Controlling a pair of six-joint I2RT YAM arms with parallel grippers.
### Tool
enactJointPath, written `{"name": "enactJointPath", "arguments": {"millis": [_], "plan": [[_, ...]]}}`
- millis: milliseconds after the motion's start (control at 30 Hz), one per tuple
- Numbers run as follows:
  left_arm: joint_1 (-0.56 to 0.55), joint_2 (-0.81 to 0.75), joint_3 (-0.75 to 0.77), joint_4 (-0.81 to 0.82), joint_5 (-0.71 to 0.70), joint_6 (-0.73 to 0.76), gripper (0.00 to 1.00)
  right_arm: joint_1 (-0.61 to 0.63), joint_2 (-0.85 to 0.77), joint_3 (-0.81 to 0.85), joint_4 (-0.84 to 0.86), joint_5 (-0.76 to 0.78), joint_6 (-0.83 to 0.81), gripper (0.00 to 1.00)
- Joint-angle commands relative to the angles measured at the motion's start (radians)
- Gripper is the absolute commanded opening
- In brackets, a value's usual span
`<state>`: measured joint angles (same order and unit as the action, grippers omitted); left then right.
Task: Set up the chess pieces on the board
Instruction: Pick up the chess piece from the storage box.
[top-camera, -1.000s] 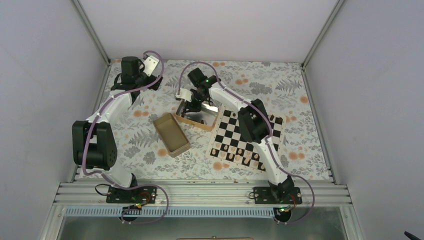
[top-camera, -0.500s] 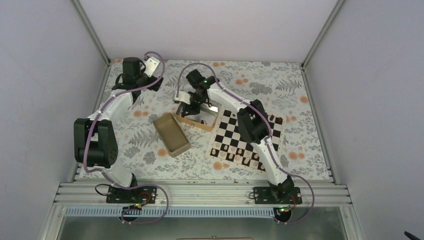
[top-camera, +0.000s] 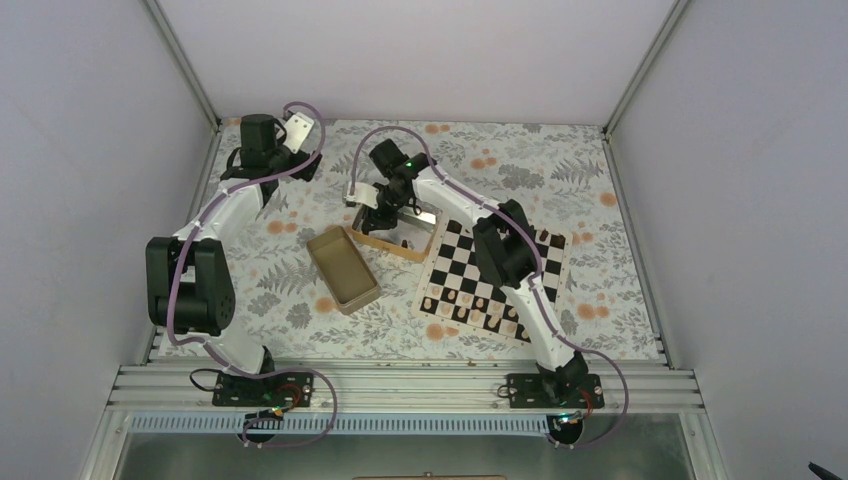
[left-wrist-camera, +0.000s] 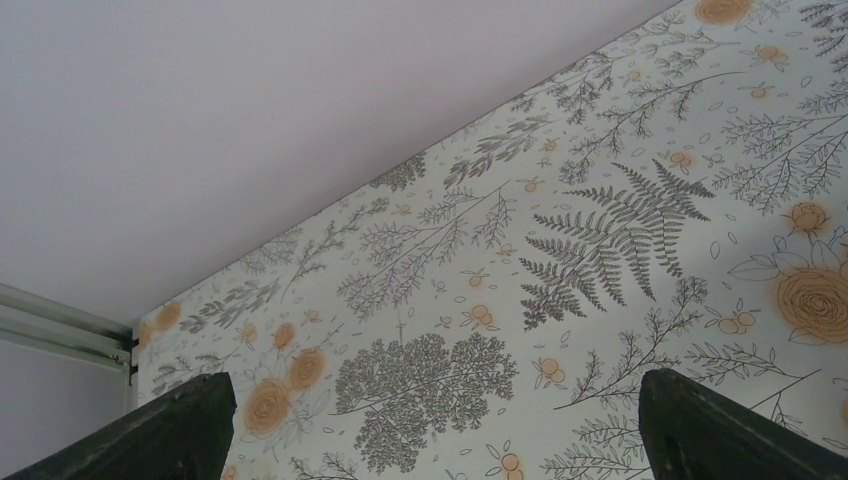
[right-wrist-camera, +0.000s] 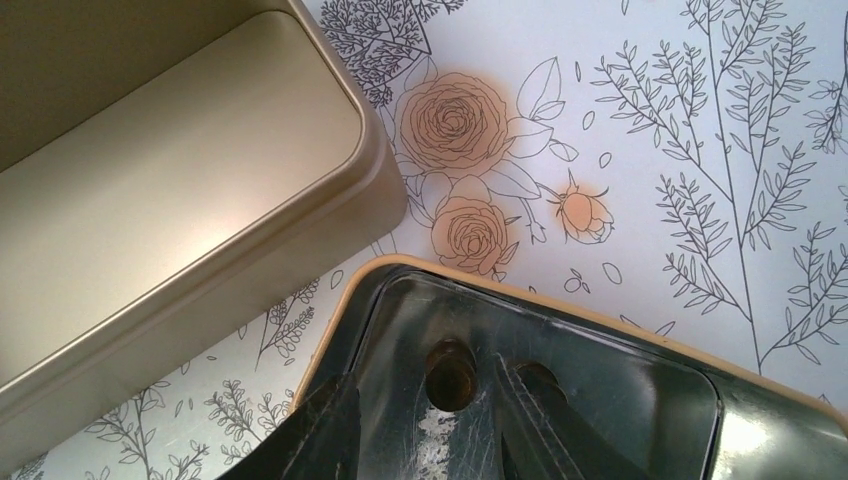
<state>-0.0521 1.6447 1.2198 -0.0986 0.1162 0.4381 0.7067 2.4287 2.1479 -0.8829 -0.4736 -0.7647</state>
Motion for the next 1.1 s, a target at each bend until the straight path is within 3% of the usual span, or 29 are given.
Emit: {"name": "enactJointPath", "arguments": {"millis": [0, 500, 867, 1067], "plan": [[0.004, -0.011, -0.011, 0.017, 0.01, 0.008, 1.0, 0.011, 0.036, 0.02, 0.015, 0.005, 0.006, 0.37], [0.024, -0.028, -0.017, 0.02, 0.032, -0.003, 1.0, 0.01, 0.061, 0.03, 0.04, 0.018, 0.006, 0.37], [0.033, -0.021, -0.02, 0.02, 0.043, -0.003, 1.0, 0.01, 0.067, 0.048, 0.014, 0.018, -0.001, 0.12], [0.034, -0.019, -0.016, 0.016, 0.043, -0.002, 1.0, 0.008, 0.017, 0.025, 0.013, 0.022, 0.002, 0.09]]}}
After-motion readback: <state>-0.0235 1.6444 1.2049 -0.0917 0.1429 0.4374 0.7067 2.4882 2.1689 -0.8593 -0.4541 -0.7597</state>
